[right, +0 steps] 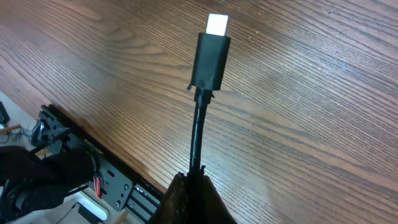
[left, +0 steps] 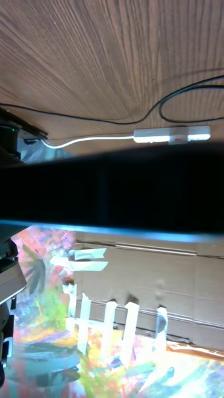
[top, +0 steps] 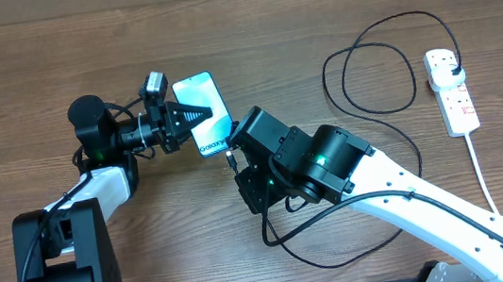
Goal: Plug charger to phone and switch on socket
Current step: 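Carry the USB-C plug left to the phone's bottom port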
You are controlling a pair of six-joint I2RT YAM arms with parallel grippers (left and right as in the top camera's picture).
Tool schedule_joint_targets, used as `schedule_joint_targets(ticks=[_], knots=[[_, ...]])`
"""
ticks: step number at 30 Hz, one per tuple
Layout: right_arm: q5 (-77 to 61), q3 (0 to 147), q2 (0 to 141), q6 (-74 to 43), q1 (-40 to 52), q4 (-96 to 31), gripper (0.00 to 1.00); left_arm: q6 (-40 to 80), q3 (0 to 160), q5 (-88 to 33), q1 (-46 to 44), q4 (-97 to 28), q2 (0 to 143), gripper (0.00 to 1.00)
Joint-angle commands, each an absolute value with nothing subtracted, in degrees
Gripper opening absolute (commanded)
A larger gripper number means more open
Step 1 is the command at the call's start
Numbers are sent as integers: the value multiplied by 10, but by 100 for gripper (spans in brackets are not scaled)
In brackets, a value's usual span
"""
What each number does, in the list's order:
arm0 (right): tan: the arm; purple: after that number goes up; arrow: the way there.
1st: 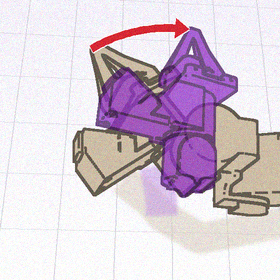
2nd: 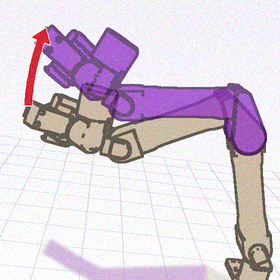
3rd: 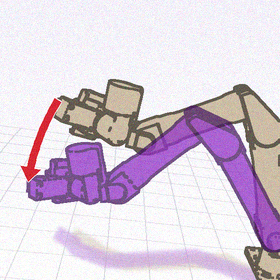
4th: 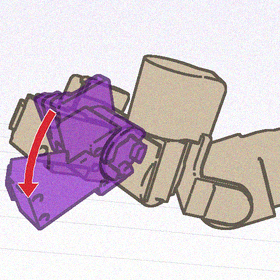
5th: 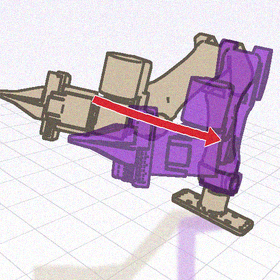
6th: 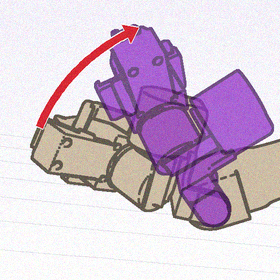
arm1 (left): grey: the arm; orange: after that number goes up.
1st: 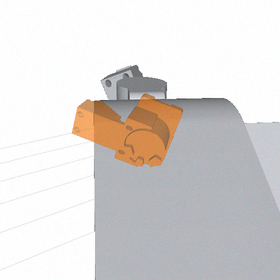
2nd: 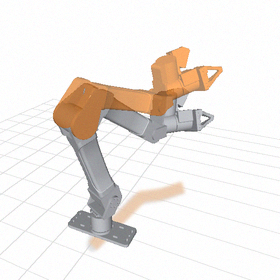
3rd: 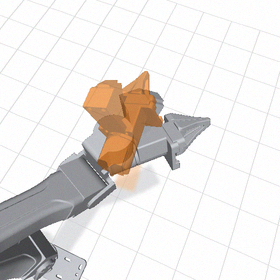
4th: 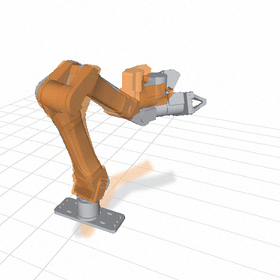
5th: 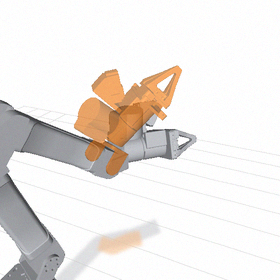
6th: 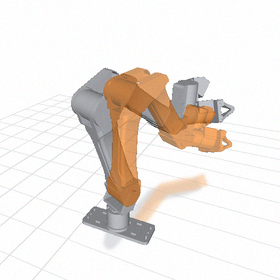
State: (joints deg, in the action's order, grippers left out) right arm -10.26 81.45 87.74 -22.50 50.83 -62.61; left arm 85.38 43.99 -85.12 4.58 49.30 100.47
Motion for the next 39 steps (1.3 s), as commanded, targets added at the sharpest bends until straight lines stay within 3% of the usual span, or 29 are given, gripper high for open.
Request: schedule_joint_targets(ticks=[1, 39], knots=[[-108, 811, 867, -227, 510, -621, 4, 853, 455, -862, 49, 498, 1006, 4], [-136, 811, 867, -228, 510, -602, 4, 864, 455, -894, 48, 498, 1006, 4]])
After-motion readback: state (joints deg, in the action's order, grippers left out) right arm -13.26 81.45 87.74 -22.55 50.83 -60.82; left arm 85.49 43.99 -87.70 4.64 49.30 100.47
